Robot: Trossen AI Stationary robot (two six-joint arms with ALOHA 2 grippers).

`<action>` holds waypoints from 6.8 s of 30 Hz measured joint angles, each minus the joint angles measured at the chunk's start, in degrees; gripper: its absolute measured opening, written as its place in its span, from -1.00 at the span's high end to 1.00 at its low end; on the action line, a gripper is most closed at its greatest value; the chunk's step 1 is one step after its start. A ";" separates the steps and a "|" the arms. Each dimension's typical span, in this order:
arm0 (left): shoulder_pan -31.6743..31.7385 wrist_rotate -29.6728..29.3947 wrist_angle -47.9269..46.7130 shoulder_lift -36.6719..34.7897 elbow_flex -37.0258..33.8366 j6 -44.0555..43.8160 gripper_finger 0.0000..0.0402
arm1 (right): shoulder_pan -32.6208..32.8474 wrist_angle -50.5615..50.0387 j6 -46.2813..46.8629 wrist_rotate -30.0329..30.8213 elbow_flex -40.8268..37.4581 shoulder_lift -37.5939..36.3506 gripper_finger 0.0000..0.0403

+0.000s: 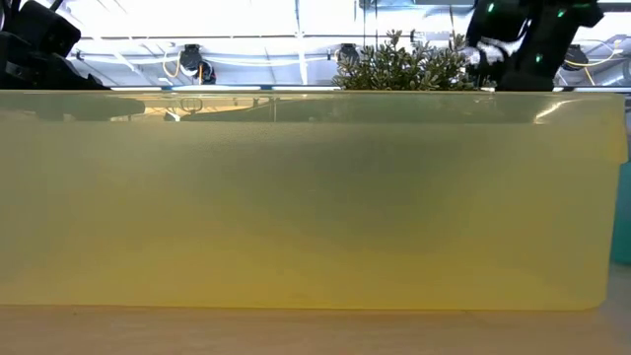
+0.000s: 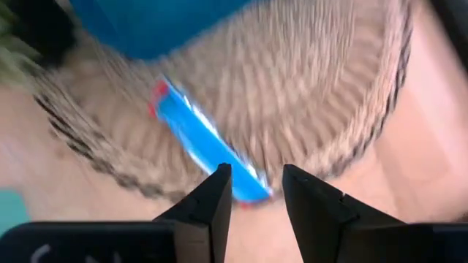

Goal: Pick and place Granola Bars by type
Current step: Put the green granola bar into the light green bin

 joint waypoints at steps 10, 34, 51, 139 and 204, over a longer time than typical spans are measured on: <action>0.00 0.00 0.01 0.00 -0.01 0.00 0.28 | -1.42 4.92 -2.74 -1.04 -1.53 10.05 0.38; 0.00 0.00 0.00 0.00 0.01 0.00 0.28 | -1.46 8.43 -4.51 -6.88 -2.97 21.43 0.38; -0.02 0.00 0.01 0.02 0.01 0.00 0.28 | -1.42 11.46 -5.79 -4.45 -5.25 23.35 0.48; 0.00 0.02 -0.01 0.00 0.01 0.00 0.28 | -5.95 34.69 1.16 2.18 -23.80 -31.36 1.00; -0.01 0.02 0.00 0.01 0.01 0.00 0.28 | -6.52 77.00 18.34 -56.91 -42.88 -42.71 1.00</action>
